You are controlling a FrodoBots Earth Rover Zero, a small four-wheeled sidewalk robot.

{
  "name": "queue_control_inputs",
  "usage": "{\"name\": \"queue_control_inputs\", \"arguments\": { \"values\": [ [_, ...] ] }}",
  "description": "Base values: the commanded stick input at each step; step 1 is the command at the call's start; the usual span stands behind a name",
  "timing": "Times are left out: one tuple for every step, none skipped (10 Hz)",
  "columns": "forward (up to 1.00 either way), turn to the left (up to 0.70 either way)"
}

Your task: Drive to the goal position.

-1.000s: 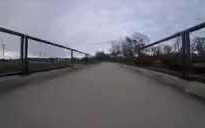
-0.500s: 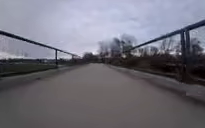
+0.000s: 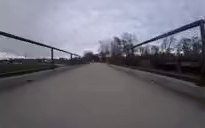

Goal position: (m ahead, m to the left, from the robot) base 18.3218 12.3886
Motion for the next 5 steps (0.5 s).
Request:
{"name": "queue_control_inputs", "arguments": {
  "values": [
    [1.0,0.0],
    [1.0,0.0],
    [1.0,0.0],
    [1.0,0.0],
    [1.0,0.0]
  ]
}}
